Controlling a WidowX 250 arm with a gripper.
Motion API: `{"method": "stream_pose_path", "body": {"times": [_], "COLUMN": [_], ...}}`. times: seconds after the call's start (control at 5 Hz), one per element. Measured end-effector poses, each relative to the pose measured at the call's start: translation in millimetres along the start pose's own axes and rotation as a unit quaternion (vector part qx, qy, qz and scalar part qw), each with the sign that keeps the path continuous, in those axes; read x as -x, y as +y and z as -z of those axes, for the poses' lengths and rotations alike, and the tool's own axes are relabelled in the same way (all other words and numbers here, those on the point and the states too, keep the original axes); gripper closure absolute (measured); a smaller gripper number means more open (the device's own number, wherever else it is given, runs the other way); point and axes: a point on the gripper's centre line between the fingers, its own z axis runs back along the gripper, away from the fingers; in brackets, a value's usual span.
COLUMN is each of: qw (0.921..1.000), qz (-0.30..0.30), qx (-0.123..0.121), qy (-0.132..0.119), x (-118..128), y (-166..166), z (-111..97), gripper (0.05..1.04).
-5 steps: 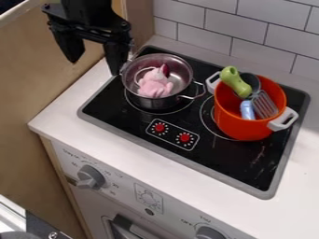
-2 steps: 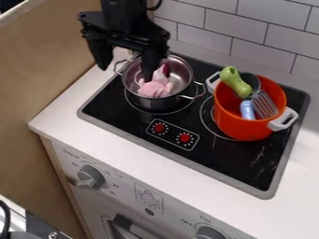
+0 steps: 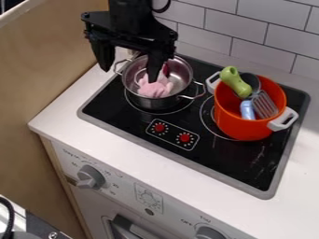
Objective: Remove white cloth from the silver bowl
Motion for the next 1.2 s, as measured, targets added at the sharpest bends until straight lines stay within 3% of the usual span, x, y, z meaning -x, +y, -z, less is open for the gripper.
{"method": "stream_pose_path", "body": {"times": [0.6,1.2], "qw": [0.9993,0.9995], "qz": [-0.027,-0.015], "qx": [-0.025,-0.026], "qy": [-0.001,0.004], "x": [-11.1,-31.4], "y": [-26.1,-24.6], "z": [3.8,11.8], "gripper": [0.084,0.084]}}
